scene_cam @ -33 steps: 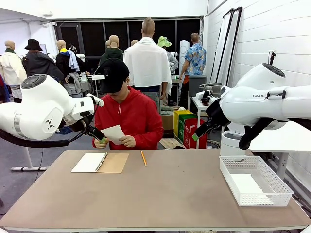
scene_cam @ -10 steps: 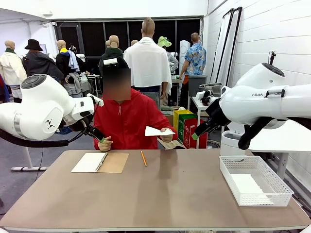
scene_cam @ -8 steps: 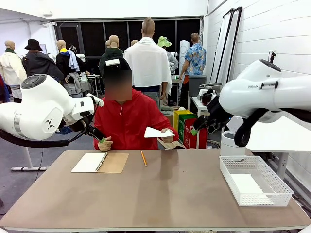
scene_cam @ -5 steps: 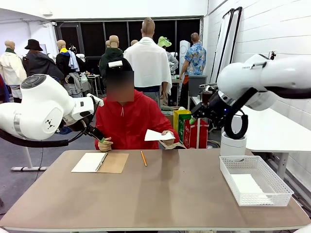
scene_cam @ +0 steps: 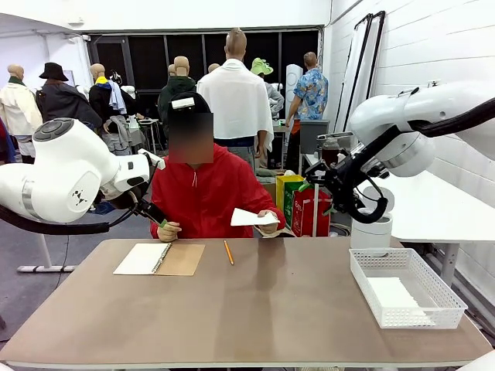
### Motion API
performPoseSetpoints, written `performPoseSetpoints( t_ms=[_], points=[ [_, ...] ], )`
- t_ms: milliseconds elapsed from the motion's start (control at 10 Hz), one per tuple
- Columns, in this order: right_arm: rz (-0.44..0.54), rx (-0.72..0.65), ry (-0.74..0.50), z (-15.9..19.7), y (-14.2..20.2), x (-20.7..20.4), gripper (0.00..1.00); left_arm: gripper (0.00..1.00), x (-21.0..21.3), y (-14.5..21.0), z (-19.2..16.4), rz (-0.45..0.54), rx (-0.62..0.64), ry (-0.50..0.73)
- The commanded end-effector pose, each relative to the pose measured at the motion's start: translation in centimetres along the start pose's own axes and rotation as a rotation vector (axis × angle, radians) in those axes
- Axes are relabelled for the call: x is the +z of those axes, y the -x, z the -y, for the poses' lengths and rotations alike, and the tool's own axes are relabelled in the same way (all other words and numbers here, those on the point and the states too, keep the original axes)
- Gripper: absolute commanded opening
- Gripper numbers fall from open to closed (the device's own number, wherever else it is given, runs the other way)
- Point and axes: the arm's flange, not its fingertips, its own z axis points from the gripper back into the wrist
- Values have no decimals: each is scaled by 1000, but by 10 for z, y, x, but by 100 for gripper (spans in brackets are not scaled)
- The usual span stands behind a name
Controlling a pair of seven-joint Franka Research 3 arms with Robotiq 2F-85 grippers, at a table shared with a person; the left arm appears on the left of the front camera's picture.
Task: Sort the paper based on its condition.
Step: If a person hands you a paper, place it in the Organizing basket , and if it's crumpled, put it in the Trash can.
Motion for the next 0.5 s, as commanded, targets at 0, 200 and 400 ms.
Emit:
performPoseSetpoints(
  t_ms=[0,200,400],
  points=[
    [-17,-14,-12,2,0,-1,100,100,0,0,0,5,-2,0],
    [-17,-14,-12,2,0,-1,100,100,0,0,0,5,-2,0],
    [-3,-6,4,1,0,0,100,100,0,0,0,5,-2,0]
  ],
)
